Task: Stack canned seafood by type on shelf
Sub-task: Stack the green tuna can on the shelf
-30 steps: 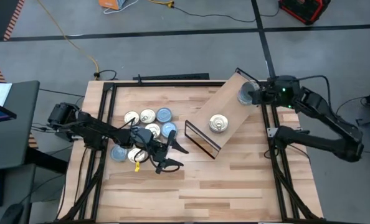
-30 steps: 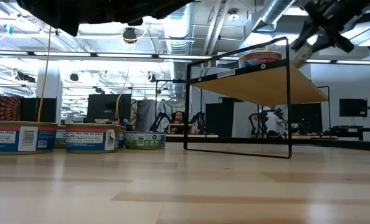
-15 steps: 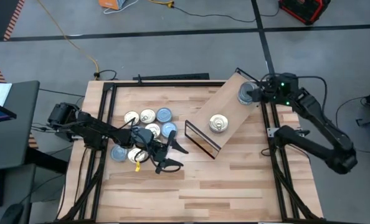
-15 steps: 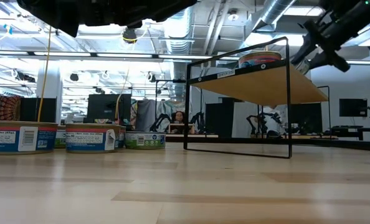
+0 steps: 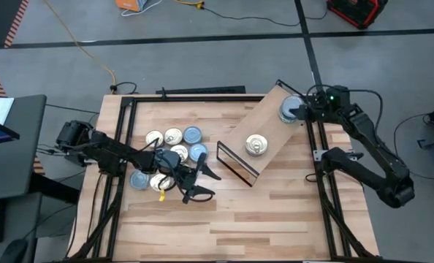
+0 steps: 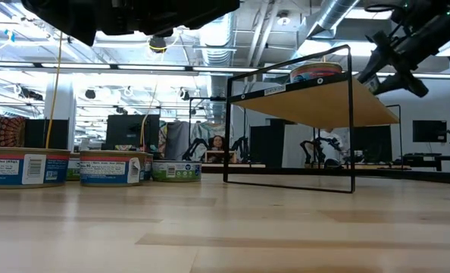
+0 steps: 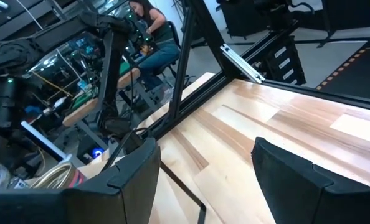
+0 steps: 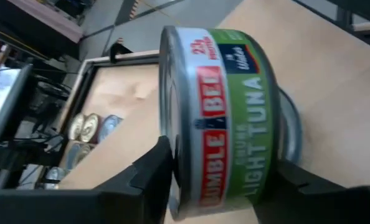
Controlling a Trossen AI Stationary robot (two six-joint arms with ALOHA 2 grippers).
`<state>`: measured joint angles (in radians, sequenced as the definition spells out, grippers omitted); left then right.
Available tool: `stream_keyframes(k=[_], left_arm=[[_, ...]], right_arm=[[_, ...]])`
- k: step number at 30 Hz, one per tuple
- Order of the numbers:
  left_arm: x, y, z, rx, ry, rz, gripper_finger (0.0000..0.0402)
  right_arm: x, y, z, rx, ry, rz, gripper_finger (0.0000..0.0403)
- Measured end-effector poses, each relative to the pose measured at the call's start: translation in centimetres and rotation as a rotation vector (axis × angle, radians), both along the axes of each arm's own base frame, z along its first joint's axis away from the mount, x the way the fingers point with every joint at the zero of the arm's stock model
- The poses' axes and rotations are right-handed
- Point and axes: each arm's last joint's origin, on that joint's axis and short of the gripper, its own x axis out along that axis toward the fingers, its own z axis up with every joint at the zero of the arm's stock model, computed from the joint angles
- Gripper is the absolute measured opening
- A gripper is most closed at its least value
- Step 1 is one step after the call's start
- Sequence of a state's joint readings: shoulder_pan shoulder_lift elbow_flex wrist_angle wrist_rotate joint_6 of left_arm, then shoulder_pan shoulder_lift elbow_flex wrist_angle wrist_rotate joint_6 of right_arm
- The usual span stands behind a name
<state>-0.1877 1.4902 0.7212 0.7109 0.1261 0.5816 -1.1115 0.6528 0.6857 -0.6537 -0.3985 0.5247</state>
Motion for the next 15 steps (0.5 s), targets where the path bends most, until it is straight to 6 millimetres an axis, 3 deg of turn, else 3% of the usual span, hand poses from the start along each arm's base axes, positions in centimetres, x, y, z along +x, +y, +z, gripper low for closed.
stream_keyframes(k=[7,15], left_arm=[[0.1,0.3,-0.1,0.000,0.011,0.012,0.0241],[0.1,0.3,-0.1,0.002,0.010,0.012,0.0241]], right_arm=[[-0.1,0.2,0.1,0.030,0.003,0.021,0.0274],[-0.6,1.0,2.0,0.053,0.030,0.006,0.0307]])
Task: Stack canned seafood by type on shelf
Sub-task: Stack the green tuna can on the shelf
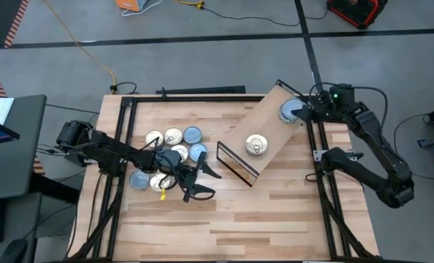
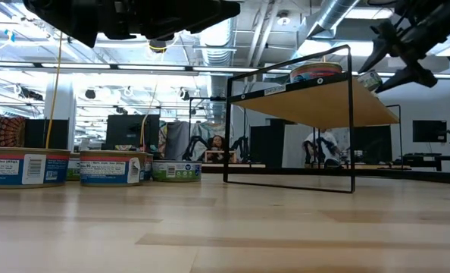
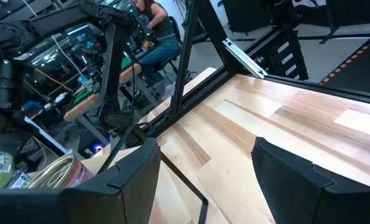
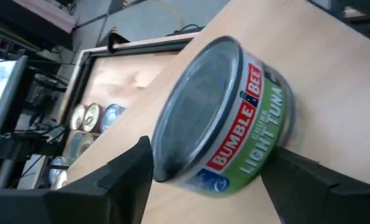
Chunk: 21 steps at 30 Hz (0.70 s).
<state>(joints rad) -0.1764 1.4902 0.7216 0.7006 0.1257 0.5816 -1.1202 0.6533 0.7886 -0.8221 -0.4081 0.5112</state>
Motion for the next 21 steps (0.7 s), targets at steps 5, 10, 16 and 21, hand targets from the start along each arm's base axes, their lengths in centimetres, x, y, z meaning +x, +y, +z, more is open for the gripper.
stream_keyframes(k=[5,10,16,21], left_arm=[[0.0,0.0,0.0,-0.002,-0.001,-0.004,0.0242],[0.0,0.0,0.0,-0.003,-0.002,-0.006,0.0242],[-0.3,0.0,0.1,-0.016,0.035,-0.007,0.0242],[-2.0,0.6,2.1,-0.066,0.072,0.008,0.0242]], right_arm=[[-0.2,0.3,-0.1,0.043,0.029,-0.014,0.0309],[-0.3,0.4,-0.3,0.058,0.058,-0.046,0.0309],[-0.4,0.5,-0.1,0.059,0.055,-0.042,0.0309],[-0.8,2.0,1.7,-0.014,0.024,-0.012,0.0309]])
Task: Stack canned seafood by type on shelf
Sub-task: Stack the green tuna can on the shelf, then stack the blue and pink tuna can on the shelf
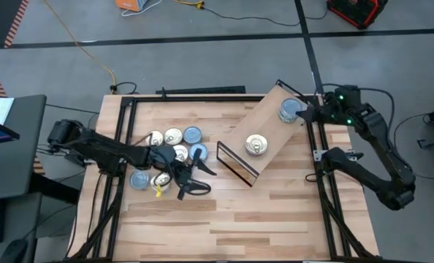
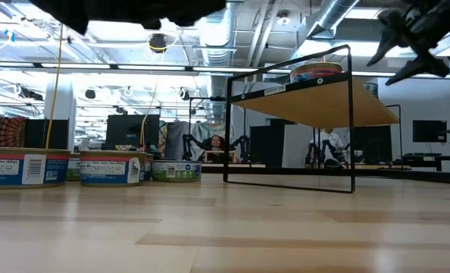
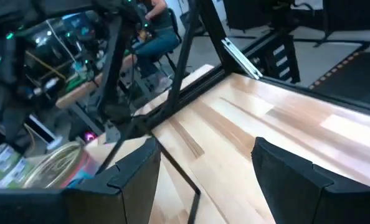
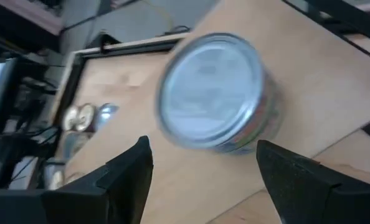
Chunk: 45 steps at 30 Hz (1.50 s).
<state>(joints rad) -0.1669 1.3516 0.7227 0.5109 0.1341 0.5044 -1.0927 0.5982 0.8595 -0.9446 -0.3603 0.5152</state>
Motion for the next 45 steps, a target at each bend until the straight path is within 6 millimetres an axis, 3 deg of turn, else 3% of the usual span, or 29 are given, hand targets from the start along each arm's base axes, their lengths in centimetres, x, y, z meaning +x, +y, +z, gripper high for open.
stream_keyframes(k=[4,10,17,23,27,36,41,45], left_arm=[[-1.6,0.3,0.5,-0.060,0.121,0.039,0.0242],[-3.7,-0.1,-0.4,-0.123,0.358,0.147,0.0242],[-5.1,0.0,-0.4,-0.181,0.473,0.271,0.0242],[-5.4,0.4,1.7,-0.211,0.517,0.384,0.0242],[-5.9,0.7,1.5,-0.212,0.593,0.450,0.0242],[-5.4,0.5,-2.2,-0.229,0.864,0.499,0.0242],[-4.3,-0.8,-4.9,-0.064,0.958,0.454,0.0242],[-3.5,-1.9,-5.7,0.099,0.966,0.464,0.0239]], right_arm=[[-0.4,2.2,0.3,-0.056,-0.024,0.074,0.0309],[-1.6,5.2,-0.8,-0.172,-0.090,0.181,0.0305],[-0.9,5.7,-0.8,-0.403,-0.352,0.319,0.0305],[2.2,4.6,1.6,-0.617,-0.476,0.462,0.0305],[5.0,4.0,3.2,-0.688,-0.425,0.562,0.0304],[10.3,4.8,4.9,-0.818,-0.232,0.664,0.0304],[12.9,6.9,3.9,-0.851,-0.106,0.682,0.0303],[13.9,9.1,3.7,-0.903,-0.027,0.640,0.0303]])
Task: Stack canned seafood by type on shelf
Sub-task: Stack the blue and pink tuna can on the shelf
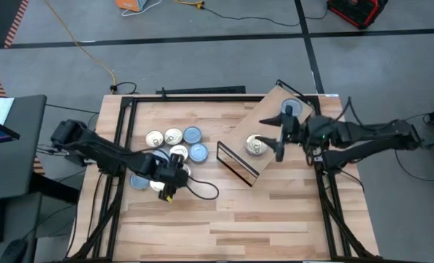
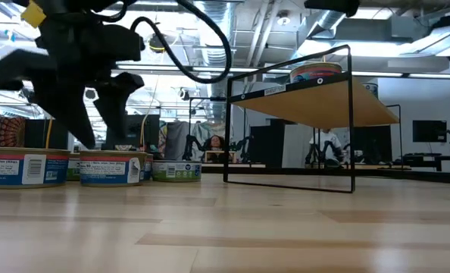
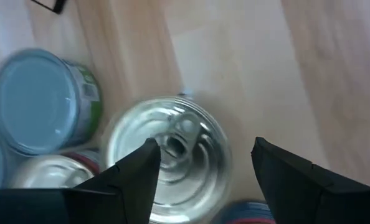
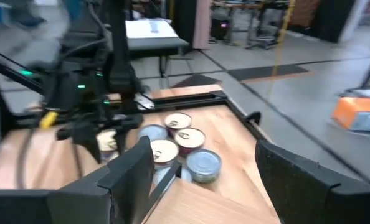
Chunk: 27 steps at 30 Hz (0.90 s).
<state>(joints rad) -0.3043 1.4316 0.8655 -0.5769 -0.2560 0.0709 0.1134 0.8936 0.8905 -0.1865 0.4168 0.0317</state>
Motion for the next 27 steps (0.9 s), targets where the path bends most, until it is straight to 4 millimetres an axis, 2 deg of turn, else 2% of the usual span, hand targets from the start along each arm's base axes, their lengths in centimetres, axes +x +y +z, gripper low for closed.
stream_keyframes(k=[8,16,21,27], left_arm=[[0.2,-2.5,-1.6,0.192,0.072,-0.114,0.0203],[-0.4,-4.6,-3.1,0.325,0.120,-0.225,0.0159],[-1.1,-6.2,-3.3,0.402,0.105,-0.302,0.0117],[-1.5,-6.8,-3.2,0.406,0.069,-0.257,0.0049]], right_arm=[[1.0,4.1,-0.6,-0.074,0.035,-0.057,0.0303],[1.9,7.5,-2.0,-0.036,0.054,-0.055,0.0303],[2.6,9.3,-3.0,-0.021,0.053,-0.066,0.0303],[3.6,11.1,-3.7,0.018,0.011,-0.039,0.0303]])
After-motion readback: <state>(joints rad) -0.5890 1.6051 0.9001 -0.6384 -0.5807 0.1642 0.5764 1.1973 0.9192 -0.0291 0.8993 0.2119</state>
